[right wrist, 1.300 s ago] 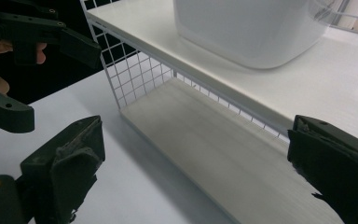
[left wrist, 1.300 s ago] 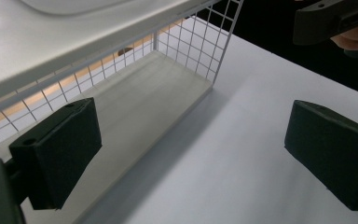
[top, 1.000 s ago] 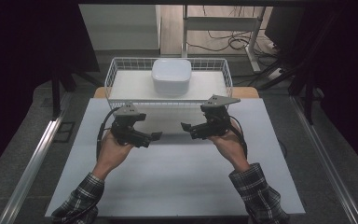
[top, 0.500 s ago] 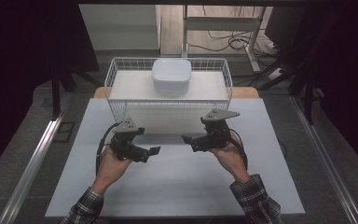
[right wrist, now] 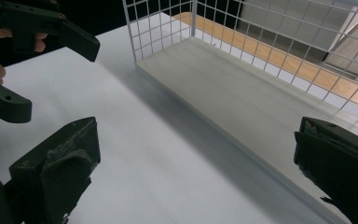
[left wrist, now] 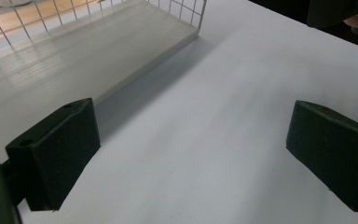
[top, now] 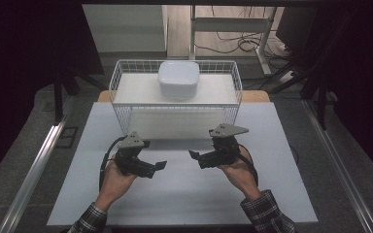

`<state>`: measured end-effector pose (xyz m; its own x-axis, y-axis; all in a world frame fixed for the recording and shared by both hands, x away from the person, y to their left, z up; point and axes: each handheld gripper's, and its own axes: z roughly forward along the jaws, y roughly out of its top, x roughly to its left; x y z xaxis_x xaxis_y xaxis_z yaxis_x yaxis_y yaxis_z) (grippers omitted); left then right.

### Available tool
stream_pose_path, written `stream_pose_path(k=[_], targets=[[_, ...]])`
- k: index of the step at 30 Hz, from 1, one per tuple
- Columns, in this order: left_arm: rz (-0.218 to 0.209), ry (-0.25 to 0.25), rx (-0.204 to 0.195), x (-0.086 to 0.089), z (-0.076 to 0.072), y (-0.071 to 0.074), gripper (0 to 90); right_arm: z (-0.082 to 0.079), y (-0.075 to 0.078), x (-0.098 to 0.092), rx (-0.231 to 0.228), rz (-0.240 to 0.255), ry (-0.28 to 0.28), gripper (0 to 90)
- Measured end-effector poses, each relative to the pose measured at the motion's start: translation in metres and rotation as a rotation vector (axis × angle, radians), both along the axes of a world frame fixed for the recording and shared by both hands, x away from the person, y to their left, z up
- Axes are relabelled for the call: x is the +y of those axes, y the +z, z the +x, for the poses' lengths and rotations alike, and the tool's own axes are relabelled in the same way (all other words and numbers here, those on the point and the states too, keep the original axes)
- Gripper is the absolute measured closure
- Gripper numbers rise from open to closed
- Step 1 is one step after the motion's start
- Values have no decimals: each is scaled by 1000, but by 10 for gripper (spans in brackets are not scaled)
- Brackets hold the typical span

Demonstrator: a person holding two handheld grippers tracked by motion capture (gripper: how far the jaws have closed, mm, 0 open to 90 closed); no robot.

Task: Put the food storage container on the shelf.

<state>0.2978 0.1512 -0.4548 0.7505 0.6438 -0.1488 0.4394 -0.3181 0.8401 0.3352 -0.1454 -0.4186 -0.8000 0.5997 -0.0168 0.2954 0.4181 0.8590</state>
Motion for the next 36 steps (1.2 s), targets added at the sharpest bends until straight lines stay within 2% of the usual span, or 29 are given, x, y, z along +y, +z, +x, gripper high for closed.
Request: stream_pose_path(k=[14,24,32,36], targets=[[9,10,24,1,-16,-17,27,-16,-24,-5,52,-22,14,1],[29,18,35,4,-28,-31,26,-26,-27,-12,48,-20,10,0],[31,49,35,20,-40,-39,26,-34,-30,-25,33,-34,-8,0],[28,69,39,29,-46,-41,26,-38,-33,-35,48,-40,-20,0]])
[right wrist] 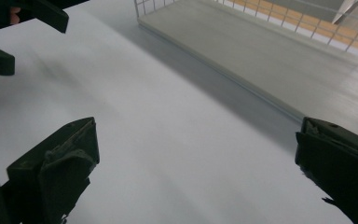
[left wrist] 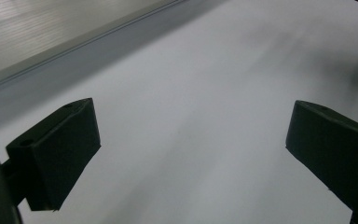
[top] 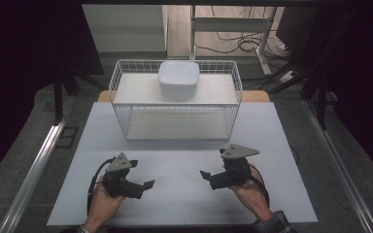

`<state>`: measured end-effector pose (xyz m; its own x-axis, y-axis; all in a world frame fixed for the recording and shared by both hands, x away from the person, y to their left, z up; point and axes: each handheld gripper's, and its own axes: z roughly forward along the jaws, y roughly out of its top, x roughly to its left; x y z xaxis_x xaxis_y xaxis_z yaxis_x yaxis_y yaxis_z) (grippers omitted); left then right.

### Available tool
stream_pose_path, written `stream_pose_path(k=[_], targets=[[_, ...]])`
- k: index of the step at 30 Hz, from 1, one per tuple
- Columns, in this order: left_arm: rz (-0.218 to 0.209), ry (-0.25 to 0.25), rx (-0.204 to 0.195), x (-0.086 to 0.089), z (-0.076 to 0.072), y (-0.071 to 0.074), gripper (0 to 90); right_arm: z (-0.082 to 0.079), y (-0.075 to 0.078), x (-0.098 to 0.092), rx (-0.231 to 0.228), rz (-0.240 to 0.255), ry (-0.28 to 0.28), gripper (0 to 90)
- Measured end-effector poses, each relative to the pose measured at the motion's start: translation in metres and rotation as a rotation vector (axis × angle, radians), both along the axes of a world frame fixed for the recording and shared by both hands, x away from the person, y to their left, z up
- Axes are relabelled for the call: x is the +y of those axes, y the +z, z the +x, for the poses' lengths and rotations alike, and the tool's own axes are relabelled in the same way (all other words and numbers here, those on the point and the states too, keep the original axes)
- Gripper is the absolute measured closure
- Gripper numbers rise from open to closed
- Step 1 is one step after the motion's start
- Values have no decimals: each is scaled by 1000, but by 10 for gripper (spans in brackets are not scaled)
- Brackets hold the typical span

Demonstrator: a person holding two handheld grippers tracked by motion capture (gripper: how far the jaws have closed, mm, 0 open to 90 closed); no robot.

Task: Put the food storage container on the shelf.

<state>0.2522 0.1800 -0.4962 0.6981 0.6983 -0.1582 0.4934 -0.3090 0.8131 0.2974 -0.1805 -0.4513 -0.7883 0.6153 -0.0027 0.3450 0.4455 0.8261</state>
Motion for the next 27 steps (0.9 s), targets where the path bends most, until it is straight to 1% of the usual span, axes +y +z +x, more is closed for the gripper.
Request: stream_pose_path(k=[1,3,4,6,7,9,10,14,19,26,27], targets=[[0,9,-2,4,-3,-1,26,-2,-1,-6,7,3,-8,0],[0,14,-5,6,-5,-2,26,-3,-2,-8,6,5,-11,0],[-1,18,-6,8,-7,-2,26,-5,-3,-14,4,8,-23,0],[4,22,-6,10,-9,-3,26,-6,-3,-16,4,11,-26,0],[7,30,-6,13,-12,-5,27,-8,-4,-21,3,16,-38,0],[10,34,-5,14,-13,-6,26,-9,-4,-23,1,16,-39,0],[12,38,-7,16,-14,-6,26,-11,-7,-28,-3,20,-46,0],[22,46,0,22,-17,-11,26,-13,-12,-36,-9,17,-59,0],[41,63,2,27,-20,-16,26,-14,-19,-46,-21,-6,-87,0],[61,86,4,37,-27,-20,26,-16,-24,-57,-18,-4,-118,0],[64,93,10,40,-30,-22,26,-18,-25,-61,-18,-6,-124,0]])
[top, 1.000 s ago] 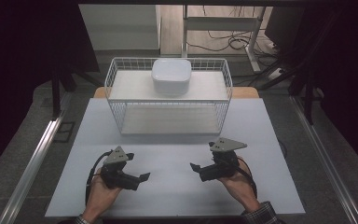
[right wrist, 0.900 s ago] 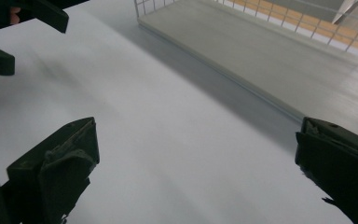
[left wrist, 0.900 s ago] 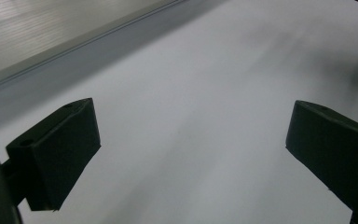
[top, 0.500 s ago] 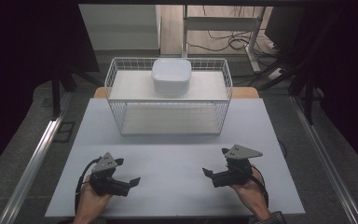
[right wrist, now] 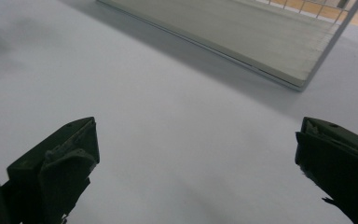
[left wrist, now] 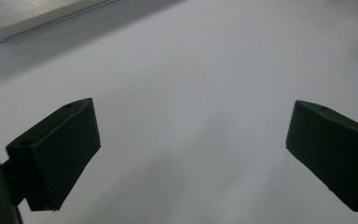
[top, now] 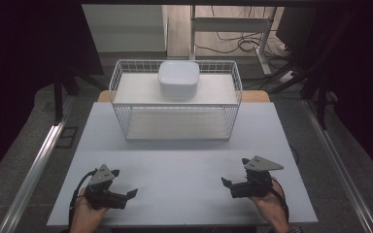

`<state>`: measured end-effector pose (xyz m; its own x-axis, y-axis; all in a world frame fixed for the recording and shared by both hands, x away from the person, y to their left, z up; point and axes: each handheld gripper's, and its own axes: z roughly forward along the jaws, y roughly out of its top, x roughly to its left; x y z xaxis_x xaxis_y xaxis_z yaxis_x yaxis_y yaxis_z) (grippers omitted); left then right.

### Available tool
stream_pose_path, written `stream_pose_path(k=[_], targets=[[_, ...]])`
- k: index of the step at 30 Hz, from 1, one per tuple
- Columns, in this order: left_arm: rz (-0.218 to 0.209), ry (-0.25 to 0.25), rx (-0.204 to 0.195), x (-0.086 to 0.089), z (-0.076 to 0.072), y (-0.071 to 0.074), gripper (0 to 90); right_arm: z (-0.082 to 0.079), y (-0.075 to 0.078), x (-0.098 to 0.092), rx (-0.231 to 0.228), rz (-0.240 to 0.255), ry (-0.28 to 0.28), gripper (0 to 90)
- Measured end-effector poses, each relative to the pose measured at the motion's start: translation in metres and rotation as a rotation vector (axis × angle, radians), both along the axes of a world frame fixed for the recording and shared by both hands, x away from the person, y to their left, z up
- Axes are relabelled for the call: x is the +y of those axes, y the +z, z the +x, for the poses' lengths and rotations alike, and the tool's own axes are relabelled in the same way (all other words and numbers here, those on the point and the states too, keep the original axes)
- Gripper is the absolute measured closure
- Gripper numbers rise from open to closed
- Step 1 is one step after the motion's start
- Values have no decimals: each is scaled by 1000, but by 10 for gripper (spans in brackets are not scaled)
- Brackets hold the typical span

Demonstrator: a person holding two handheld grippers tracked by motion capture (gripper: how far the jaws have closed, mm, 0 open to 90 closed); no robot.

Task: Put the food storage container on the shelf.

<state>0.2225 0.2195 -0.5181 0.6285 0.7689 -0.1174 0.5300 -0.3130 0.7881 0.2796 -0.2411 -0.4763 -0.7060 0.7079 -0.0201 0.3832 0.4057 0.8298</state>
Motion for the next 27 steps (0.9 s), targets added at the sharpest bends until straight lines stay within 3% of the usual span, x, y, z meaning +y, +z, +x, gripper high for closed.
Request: stream_pose_path(k=[12,27], targets=[[9,26,23,11,-9,-7,25,-9,-10,-15,15,-31,-39,0],[43,18,108,12,-8,-19,19,-18,-26,-21,97,-105,-44,0]])
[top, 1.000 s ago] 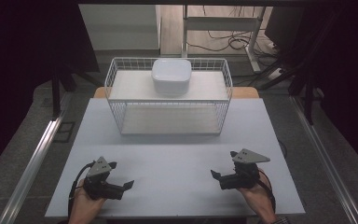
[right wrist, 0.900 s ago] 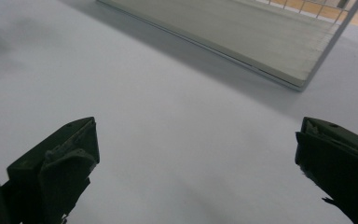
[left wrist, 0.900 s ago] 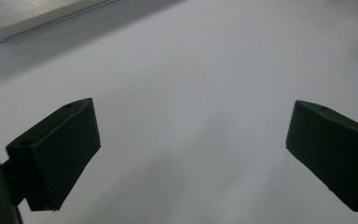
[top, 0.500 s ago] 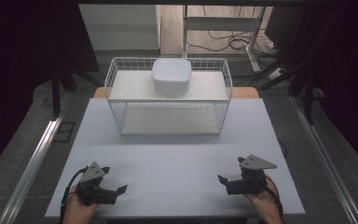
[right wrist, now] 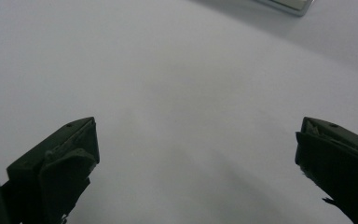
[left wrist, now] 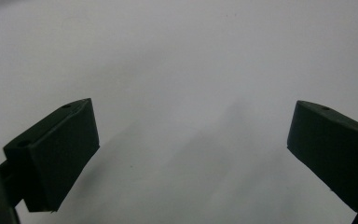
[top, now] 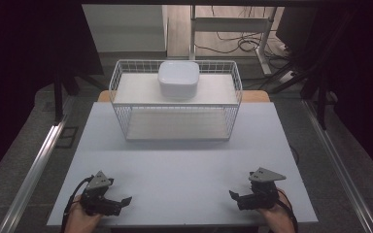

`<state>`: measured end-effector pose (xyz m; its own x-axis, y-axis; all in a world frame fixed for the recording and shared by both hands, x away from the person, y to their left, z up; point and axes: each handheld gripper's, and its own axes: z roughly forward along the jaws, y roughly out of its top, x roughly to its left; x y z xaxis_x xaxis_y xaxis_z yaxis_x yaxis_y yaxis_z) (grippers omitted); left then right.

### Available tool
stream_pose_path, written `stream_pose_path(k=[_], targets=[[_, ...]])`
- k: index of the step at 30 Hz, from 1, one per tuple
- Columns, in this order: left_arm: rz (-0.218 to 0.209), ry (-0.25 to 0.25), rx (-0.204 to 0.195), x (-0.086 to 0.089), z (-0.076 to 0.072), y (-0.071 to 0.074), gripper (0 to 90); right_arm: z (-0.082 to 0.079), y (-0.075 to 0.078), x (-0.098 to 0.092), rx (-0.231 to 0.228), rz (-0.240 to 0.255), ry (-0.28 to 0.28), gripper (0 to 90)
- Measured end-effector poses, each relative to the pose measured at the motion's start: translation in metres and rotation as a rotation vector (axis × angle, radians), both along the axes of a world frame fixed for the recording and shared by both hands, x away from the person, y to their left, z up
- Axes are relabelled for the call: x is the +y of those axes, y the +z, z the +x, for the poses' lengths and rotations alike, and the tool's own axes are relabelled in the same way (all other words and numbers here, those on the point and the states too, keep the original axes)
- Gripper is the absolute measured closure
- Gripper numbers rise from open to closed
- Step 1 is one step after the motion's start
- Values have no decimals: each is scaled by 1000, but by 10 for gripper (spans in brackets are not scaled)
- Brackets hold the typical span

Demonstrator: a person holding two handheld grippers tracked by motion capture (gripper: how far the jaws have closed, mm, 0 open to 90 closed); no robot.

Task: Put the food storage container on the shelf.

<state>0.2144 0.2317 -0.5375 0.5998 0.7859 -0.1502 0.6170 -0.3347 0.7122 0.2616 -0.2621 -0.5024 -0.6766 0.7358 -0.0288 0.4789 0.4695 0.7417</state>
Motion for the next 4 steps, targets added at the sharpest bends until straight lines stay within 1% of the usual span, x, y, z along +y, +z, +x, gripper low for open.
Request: stream_pose_path(k=[1,4], targets=[[-1,0,2,0,1,0,18,1,-1,0,10,-7,-1,0],[-2,0,2,0,1,0,19,1,-2,0,9,-10,-3,0]])
